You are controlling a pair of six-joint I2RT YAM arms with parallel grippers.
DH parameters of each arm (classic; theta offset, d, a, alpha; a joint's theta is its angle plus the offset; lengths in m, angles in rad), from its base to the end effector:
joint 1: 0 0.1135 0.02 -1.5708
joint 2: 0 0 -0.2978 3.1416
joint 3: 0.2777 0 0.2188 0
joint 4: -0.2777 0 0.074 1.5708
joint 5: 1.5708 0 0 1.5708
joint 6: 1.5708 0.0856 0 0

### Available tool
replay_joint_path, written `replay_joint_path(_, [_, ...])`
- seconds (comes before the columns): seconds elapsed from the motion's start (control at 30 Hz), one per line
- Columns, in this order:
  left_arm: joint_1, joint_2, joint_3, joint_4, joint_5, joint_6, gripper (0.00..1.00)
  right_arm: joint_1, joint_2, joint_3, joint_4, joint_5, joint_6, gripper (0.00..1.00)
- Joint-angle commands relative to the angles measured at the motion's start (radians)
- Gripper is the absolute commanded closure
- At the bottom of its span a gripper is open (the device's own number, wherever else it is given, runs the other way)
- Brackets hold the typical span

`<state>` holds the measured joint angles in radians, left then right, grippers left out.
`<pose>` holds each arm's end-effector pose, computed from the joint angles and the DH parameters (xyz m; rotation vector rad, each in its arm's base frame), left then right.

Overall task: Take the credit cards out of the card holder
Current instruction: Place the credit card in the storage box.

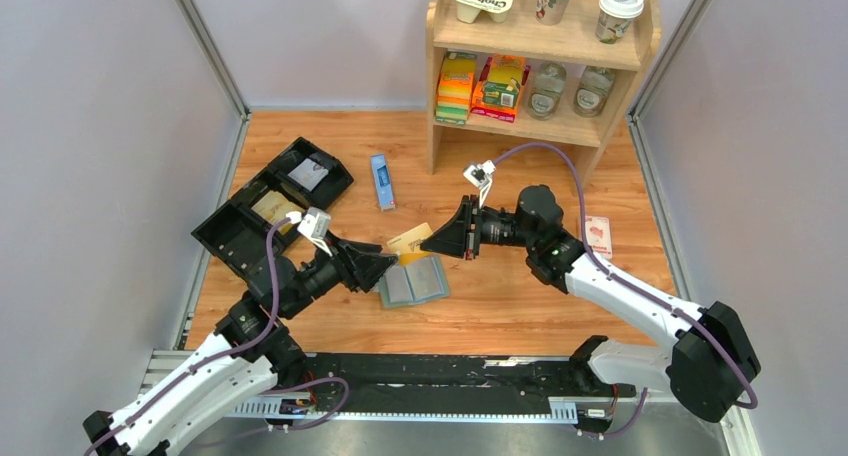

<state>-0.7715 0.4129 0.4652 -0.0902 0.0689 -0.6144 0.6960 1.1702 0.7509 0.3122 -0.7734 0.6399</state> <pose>0.0773 -0.0834 0.2979 0.1928 1.7182 -1.1086 0.1573 0.2094 0.3424 -0.7157 1.7986 1.5926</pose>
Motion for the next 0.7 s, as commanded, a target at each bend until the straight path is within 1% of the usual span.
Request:
replay_joint_path(0.0, [-0.002, 0.041, -0.048, 0.289, 0.019, -0.153, 0.34, -0.003, -0.003, -0.027, 0.277, 0.033, 0.191, 1.0])
replay_joint_path(0.03, [-0.002, 0.049, -0.057, 0.326, 0.026, -0.165, 0.34, -0.003, 0.002, -0.03, 0.294, 0.031, 0.205, 1.0])
replay_joint_path(0.1, [-0.002, 0.067, -0.072, 0.371, 0.034, -0.179, 0.38, -0.003, 0.005, -0.039, 0.315, 0.034, 0.227, 1.0])
replay_joint_path(0.2, [0.0, 0.079, -0.088, 0.42, 0.042, -0.196, 0.51, -0.003, 0.009, -0.047, 0.338, 0.033, 0.245, 1.0])
replay_joint_path(0.23, [-0.002, 0.079, -0.092, 0.435, 0.043, -0.202, 0.62, -0.003, 0.011, -0.051, 0.338, 0.033, 0.245, 1.0])
replay_joint_path(0.27, [-0.002, 0.076, -0.095, 0.451, 0.043, -0.203, 0.67, -0.003, 0.014, -0.054, 0.34, 0.033, 0.245, 1.0])
replay_joint_path(0.3, [0.0, 0.076, -0.094, 0.455, 0.042, -0.205, 0.77, -0.003, 0.016, -0.058, 0.34, 0.033, 0.247, 1.0])
replay_joint_path(0.33, [0.0, 0.073, -0.096, 0.461, 0.04, -0.206, 0.82, -0.003, 0.019, -0.061, 0.34, 0.031, 0.247, 1.0])
replay_joint_path(0.37, [0.0, 0.073, -0.096, 0.463, 0.037, -0.206, 0.91, -0.003, 0.02, -0.064, 0.338, 0.033, 0.245, 1.0])
replay_joint_path(0.43, [-0.002, 0.067, -0.092, 0.451, 0.026, -0.202, 1.0, -0.003, 0.02, -0.065, 0.311, 0.043, 0.227, 1.0])
replay_joint_path(0.47, [0.0, 0.058, -0.088, 0.422, 0.013, -0.191, 1.0, -0.004, 0.019, -0.064, 0.282, 0.051, 0.218, 0.97])
replay_joint_path(0.5, [0.0, 0.053, -0.082, 0.402, -0.001, -0.185, 1.0, -0.006, 0.016, -0.059, 0.259, 0.06, 0.202, 0.89])
replay_joint_path(0.53, [-0.002, 0.035, -0.068, 0.341, -0.035, -0.165, 1.0, -0.009, 0.011, -0.05, 0.199, 0.074, 0.184, 0.79])
replay_joint_path(0.57, [-0.002, 0.015, -0.062, 0.31, -0.059, -0.154, 1.0, -0.01, 0.003, -0.041, 0.165, 0.092, 0.161, 0.64])
replay_joint_path(0.6, [0.0, 0.006, -0.044, 0.232, -0.114, -0.127, 1.0, -0.012, -0.006, -0.029, 0.103, 0.111, 0.124, 0.54])
replay_joint_path(0.63, [-0.002, -0.015, -0.034, 0.196, -0.138, -0.108, 1.0, -0.012, -0.017, -0.019, 0.017, 0.141, 0.089, 0.41])
replay_joint_path(0.67, [0.0, -0.025, -0.016, 0.11, -0.2, -0.075, 1.0, -0.012, -0.03, -0.01, -0.043, 0.172, 0.048, 0.3])
